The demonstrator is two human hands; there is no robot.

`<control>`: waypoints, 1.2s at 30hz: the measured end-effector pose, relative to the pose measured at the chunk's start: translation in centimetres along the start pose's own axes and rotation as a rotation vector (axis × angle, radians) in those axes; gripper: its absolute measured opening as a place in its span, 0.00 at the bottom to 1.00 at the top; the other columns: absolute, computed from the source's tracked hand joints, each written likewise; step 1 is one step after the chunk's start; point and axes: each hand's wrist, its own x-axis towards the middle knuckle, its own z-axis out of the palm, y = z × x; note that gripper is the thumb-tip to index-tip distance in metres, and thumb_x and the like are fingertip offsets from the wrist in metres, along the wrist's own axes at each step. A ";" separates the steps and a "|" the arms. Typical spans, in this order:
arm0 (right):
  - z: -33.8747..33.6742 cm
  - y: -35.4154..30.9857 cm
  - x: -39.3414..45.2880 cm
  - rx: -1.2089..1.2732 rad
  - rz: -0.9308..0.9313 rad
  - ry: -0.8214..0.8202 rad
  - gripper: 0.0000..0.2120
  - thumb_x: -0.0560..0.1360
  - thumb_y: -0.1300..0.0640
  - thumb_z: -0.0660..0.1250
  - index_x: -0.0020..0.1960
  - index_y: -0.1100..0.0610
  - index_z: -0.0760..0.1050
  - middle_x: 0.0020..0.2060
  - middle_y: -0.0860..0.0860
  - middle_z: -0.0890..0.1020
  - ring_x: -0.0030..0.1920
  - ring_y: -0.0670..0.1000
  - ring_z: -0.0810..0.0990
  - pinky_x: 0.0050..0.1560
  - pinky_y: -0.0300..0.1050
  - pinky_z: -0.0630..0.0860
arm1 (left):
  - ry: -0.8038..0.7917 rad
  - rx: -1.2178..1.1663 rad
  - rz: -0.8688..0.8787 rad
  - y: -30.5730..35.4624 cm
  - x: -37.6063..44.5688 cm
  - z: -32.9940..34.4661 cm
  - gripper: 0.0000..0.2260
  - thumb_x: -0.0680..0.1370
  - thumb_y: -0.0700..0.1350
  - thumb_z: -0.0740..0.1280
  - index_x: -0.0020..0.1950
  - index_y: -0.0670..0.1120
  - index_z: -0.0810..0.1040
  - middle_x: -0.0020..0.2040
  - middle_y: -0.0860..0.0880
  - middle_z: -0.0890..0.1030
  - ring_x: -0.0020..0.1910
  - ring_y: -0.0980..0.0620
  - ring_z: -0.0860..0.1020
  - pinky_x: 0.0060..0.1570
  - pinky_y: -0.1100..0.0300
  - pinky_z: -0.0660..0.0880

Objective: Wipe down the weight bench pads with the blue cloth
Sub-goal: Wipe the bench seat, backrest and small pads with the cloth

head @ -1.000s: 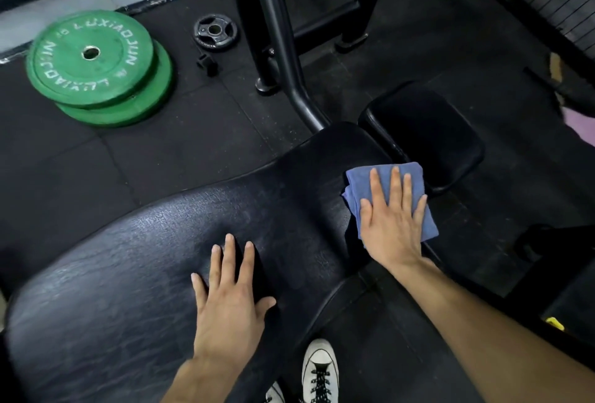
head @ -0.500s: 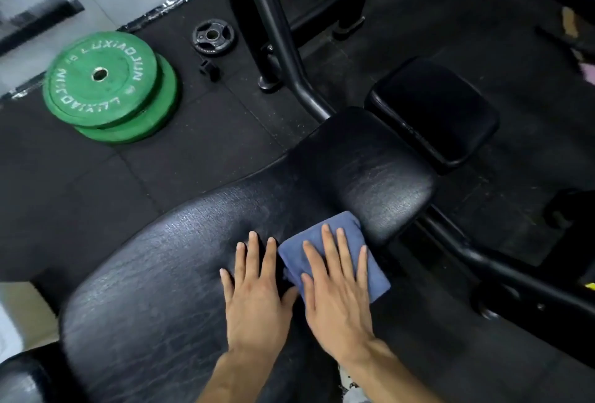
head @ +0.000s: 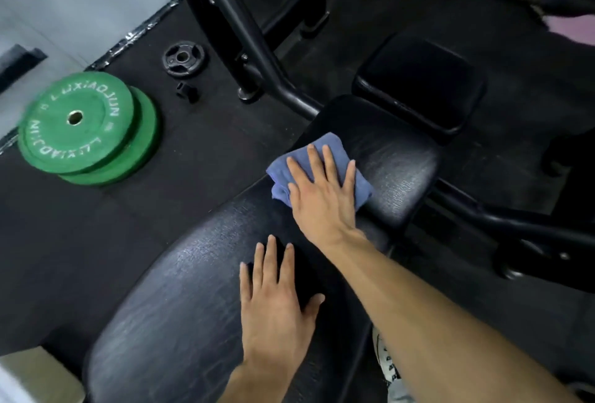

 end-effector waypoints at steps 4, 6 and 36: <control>0.6 1.7 -4.4 0.027 0.065 0.027 0.28 0.83 0.44 0.44 0.82 0.46 0.58 0.84 0.55 0.53 0.84 0.59 0.46 0.79 0.72 0.47 | 0.016 -0.105 0.098 0.7 2.3 -1.8 0.34 0.79 0.54 0.69 0.82 0.49 0.61 0.84 0.48 0.55 0.83 0.51 0.47 0.82 0.45 0.47; 1.0 3.2 -7.2 0.080 0.138 0.058 0.28 0.83 0.45 0.46 0.82 0.46 0.58 0.84 0.55 0.53 0.84 0.57 0.45 0.80 0.70 0.50 | 0.040 -0.140 0.151 2.2 4.1 -2.9 0.32 0.80 0.47 0.68 0.82 0.49 0.60 0.84 0.48 0.54 0.83 0.52 0.46 0.81 0.48 0.44; -2.4 16.0 -1.8 1.297 0.982 0.226 0.23 0.87 0.44 0.48 0.80 0.47 0.60 0.65 0.50 0.77 0.63 0.53 0.76 0.65 0.53 0.70 | -0.092 -0.057 0.388 4.4 7.9 -0.3 0.28 0.86 0.50 0.55 0.84 0.47 0.50 0.84 0.48 0.40 0.82 0.51 0.37 0.82 0.50 0.40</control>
